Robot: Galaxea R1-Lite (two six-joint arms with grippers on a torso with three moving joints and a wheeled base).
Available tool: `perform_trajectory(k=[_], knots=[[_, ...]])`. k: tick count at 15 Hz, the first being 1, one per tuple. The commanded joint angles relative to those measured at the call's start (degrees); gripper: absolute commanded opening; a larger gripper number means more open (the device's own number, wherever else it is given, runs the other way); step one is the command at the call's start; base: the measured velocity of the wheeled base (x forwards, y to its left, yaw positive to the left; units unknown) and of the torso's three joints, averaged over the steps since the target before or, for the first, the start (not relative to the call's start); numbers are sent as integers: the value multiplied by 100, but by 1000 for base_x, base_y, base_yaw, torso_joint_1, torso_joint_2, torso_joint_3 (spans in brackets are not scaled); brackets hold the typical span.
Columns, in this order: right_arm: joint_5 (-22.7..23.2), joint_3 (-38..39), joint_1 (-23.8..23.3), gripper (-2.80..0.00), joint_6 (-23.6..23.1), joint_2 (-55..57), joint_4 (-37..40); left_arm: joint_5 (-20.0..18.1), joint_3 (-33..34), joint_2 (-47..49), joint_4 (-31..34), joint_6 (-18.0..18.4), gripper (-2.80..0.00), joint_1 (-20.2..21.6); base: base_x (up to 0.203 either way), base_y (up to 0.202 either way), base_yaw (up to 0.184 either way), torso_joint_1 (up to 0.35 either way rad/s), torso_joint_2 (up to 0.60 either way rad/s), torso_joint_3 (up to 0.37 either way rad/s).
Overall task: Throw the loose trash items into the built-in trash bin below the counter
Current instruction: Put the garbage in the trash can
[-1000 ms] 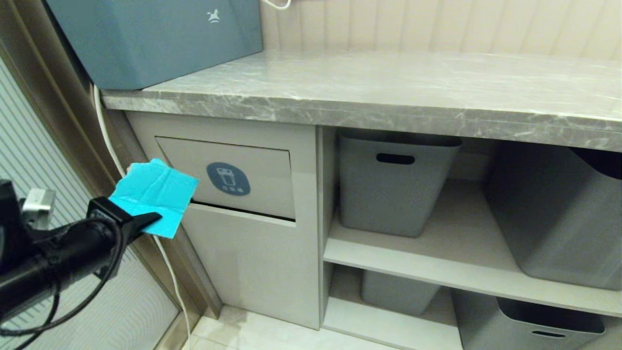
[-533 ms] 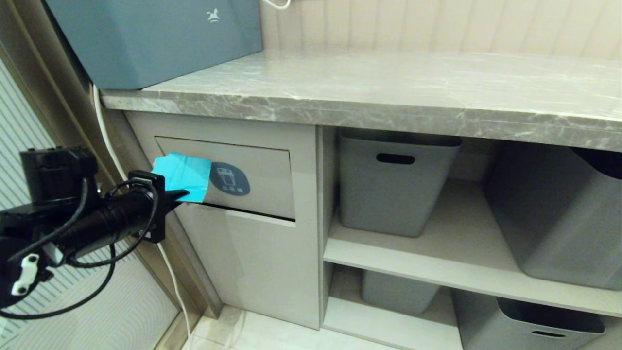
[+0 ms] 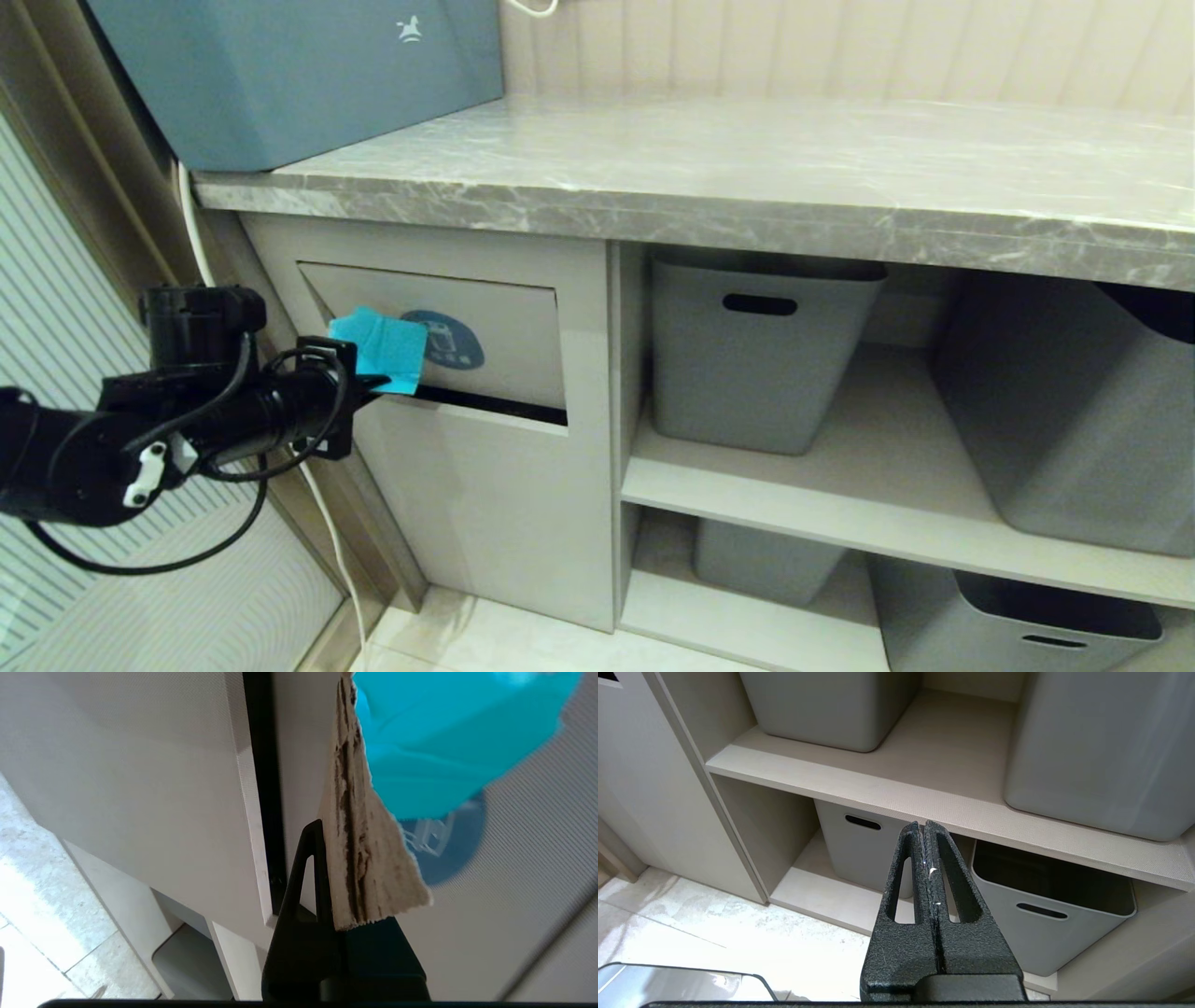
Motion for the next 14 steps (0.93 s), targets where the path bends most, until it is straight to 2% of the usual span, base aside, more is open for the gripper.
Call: perform_trajectory(k=[1, 8, 14], knots=[[2, 0, 2, -280, -3, -9, 5, -17, -383, 414, 170, -47, -280, -1, 0, 0, 0, 0, 0, 0], [5, 0, 2, -280, -3, -9, -3, -32, -953, 1103, 284, -6, -280, 12, 0, 0, 0, 0, 0, 0], [9, 0, 2, -280, -3, -9, 6, -24, -1755, 1651, 420, 16, -280, 9, 0, 0, 0, 0, 0, 0]])
